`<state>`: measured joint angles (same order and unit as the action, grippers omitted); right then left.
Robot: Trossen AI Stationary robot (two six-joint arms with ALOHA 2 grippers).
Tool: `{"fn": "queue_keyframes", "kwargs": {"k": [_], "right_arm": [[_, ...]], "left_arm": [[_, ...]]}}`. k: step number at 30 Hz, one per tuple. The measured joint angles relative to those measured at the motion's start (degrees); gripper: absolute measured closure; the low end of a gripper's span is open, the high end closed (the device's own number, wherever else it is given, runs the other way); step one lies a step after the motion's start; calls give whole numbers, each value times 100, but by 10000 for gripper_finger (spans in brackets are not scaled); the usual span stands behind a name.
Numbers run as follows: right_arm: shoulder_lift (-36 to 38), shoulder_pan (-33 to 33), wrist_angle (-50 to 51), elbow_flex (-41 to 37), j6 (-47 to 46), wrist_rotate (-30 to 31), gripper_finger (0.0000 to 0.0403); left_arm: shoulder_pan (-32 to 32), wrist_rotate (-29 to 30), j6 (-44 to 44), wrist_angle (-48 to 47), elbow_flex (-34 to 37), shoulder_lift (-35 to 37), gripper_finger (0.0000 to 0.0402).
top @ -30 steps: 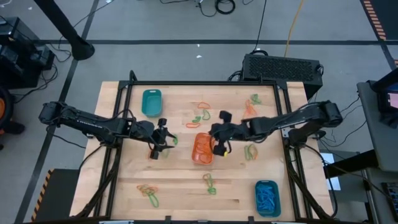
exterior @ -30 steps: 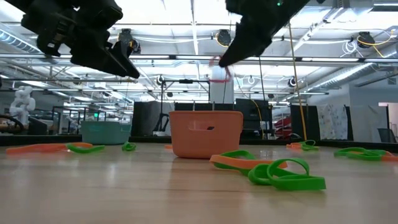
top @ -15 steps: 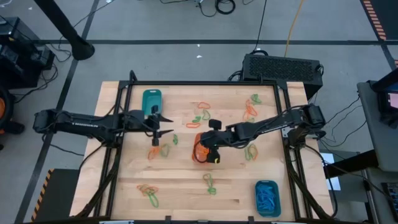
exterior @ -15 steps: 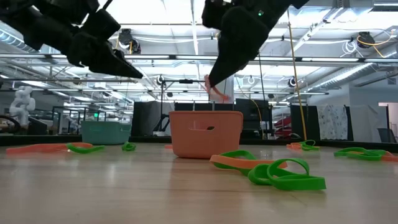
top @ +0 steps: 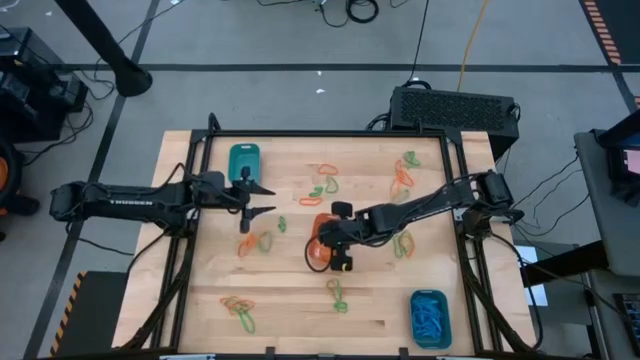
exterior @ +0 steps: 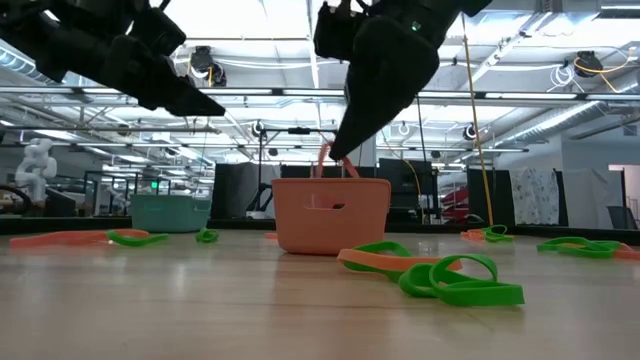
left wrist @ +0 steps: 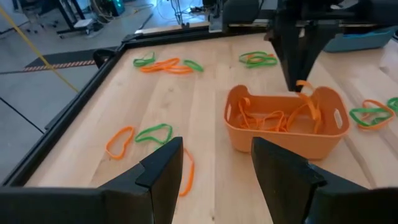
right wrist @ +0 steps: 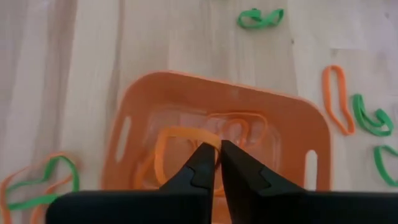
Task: Sort rubber bands into baskets
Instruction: Put the orange rubber band into the orange bin
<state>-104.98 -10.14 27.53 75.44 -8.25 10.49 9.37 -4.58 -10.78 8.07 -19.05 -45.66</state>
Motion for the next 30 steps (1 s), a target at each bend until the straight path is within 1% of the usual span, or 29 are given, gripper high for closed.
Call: {"fn": "queue_keyframes", "kwargs": {"k": [10,17,22,24,27,30], "right_arm": [[3,179,38,0,-107,-8,343],[3,273,331,2,-309,-40,311],[7,279,453,329,-252,-36,294],[7,279,415,495,-122,-36,289],[9,277,342,682,78,-10,283],[10,277,244,730,238,-3,280]], "left_arm": [[0,0,140,-8,0,-1,204],[0,0,141,-143,0,-1,204],[0,-4,148,-161,0,1,204],[0,-153,202,-170,0,-1,204],[0,-582,364,-251,0,-1,204],[-2,-915,724,-490,-2,1,204]]}}
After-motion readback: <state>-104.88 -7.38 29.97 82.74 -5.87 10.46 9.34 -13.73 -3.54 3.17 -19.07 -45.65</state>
